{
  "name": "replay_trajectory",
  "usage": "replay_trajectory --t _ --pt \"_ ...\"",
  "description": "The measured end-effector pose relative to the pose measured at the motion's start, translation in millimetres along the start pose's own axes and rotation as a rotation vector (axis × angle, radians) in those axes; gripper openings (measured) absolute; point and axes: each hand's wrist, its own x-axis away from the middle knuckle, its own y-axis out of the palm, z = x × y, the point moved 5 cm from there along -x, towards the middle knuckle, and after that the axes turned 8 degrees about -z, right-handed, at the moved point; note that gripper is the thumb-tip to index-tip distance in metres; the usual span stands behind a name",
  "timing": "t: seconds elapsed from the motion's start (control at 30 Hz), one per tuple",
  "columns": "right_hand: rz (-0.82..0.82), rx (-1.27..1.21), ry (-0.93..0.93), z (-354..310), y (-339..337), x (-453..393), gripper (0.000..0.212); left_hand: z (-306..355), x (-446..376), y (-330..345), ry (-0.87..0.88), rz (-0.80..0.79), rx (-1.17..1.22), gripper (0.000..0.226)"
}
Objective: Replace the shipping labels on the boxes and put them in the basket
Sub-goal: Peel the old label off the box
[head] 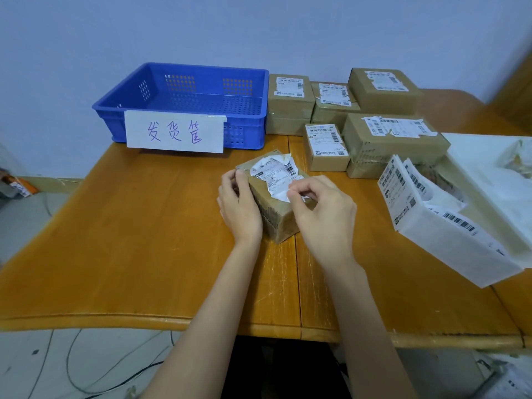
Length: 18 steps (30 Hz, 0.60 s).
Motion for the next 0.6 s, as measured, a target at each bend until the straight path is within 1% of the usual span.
replay_trajectory --t 0.07,0.17,0.27,0.37,0.47,0.6 --pt "-0.060 -0.061 0.039 1 -4 -3 0.007 -1 0 0 0.002 0.000 -0.003 0.043" --pt "-0.189 -0.098 0.049 -1 -7 -2 0.018 -2 -1 -1 0.005 0.002 0.005 0.050" --pt "-0.237 -0.164 0.036 -1 -7 3 0.023 -2 -1 -1 -0.004 0.002 0.010 0.054" --pt "-0.214 -0.085 -0.007 0 -4 8 0.015 -1 0 -1 -0.013 0.002 0.019 0.054" --pt "-0.134 -0.073 -0.001 3 1 10 0.007 -2 -1 -1 -0.006 -0.004 0.015 0.053" --pt "-0.025 -0.025 0.016 6 4 7 0.008 -1 0 -1 0.001 -0.009 0.005 0.054"
